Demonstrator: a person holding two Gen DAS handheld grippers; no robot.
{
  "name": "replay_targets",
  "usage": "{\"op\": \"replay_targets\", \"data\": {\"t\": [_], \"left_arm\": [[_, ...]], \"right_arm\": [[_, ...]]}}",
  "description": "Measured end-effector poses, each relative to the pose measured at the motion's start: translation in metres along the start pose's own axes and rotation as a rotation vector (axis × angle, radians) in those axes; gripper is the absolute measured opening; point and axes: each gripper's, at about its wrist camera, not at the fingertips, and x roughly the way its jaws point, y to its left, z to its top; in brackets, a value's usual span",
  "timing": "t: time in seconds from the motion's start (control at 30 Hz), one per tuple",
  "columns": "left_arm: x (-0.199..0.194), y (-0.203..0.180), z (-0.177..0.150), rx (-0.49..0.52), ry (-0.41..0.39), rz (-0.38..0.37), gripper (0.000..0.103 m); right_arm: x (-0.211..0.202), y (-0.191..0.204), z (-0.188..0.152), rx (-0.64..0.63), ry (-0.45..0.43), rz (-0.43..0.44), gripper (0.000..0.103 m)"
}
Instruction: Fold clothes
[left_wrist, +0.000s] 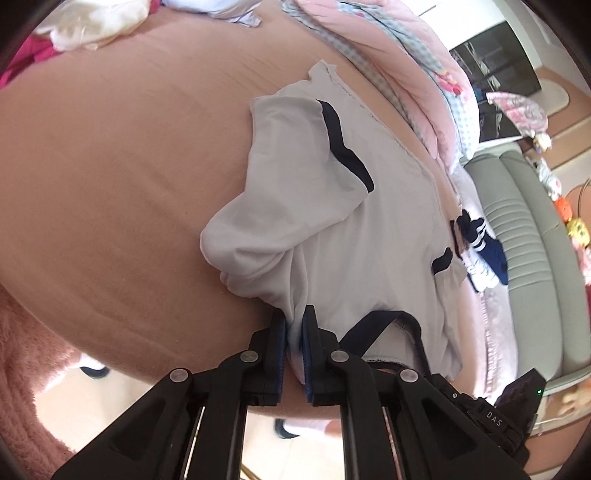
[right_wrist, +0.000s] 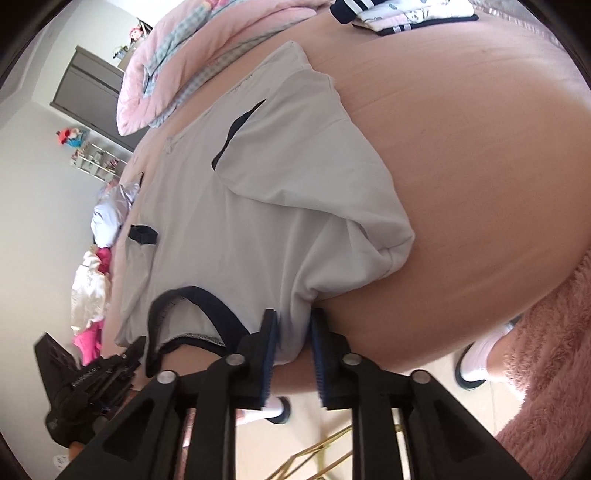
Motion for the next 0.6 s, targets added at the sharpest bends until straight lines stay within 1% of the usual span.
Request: {"op": "replay_targets", "data": {"t": [0.03, 0.1, 0.13, 0.17, 0.23, 0.37, 0.5, 0.53, 0.6], "left_arm": [[0.001, -0.002, 0.002, 0.011, -0.007, 0.005, 0.007], [-0.003, -0.003, 0.002, 0.029, -0.024, 0.013, 0.007], [-0.003, -0.002, 0.002, 0.021, -0.023, 0.010, 0.007], [-0.003, -0.001, 0.002, 0.011, -0.020, 0.005, 0.007], [-0.003, 0.001, 0.001, -0.008, -0.014, -0.003, 0.007], [-0.006, 0.004, -0.003, 0.008, -0.006, 0.003, 0.007], [-0.006, 0.016, 0.000, -0.071, 0.002, -0.053, 0.008], [-0.005, 0.017, 0.002, -0.089, 0.000, -0.071, 0.011], [-0.004, 0.015, 0.004, -0.100, -0.008, -0.116, 0.024]], "right_arm": [[0.001, 0.001, 0.000, 0.004, -0.004, 0.012, 0.035], [0.001, 0.005, 0.000, 0.002, -0.021, 0.020, 0.035], [0.001, 0.006, -0.001, 0.001, -0.028, 0.009, 0.035], [0.000, 0.006, -0.002, -0.001, -0.033, -0.019, 0.034], [-0.004, 0.001, -0.005, 0.025, -0.043, -0.063, 0.025], [-0.015, -0.010, -0.007, 0.069, -0.077, -0.109, 0.025], [-0.013, -0.021, -0.001, 0.131, -0.090, -0.049, 0.029], [-0.011, -0.023, 0.001, 0.142, -0.093, -0.030, 0.029], [-0.007, -0.026, 0.006, 0.154, -0.096, 0.011, 0.029]]}}
